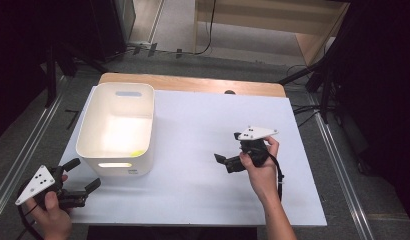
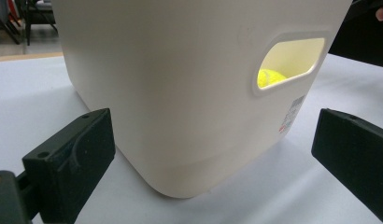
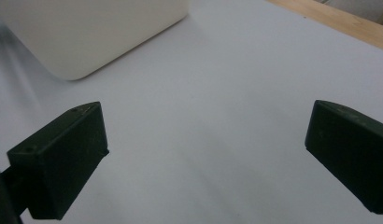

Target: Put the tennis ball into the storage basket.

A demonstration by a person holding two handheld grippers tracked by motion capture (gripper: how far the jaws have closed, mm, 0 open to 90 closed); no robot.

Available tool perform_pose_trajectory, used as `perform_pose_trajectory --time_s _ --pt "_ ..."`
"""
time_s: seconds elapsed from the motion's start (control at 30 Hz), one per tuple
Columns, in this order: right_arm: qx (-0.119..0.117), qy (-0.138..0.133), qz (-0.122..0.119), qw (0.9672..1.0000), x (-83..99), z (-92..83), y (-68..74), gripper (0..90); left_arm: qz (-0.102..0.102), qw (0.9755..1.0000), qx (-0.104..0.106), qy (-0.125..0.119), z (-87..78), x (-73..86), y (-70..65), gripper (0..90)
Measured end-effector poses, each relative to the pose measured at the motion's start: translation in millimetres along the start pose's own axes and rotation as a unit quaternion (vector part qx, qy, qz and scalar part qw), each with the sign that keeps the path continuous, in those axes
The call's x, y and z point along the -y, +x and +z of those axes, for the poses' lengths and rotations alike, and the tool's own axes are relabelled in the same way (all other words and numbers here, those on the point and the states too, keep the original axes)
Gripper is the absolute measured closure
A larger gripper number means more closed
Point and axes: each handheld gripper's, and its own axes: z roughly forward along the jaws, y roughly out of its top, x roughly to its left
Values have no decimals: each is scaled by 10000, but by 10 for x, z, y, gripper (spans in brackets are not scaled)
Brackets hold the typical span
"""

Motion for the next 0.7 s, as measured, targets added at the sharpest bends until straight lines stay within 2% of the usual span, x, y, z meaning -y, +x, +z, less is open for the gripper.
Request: perform_pose_trajectory --time_s 0.7 --pt "422 -383 379 9977 609 -402 -226 0 20 10000 -23 11 1 1 -6 0"
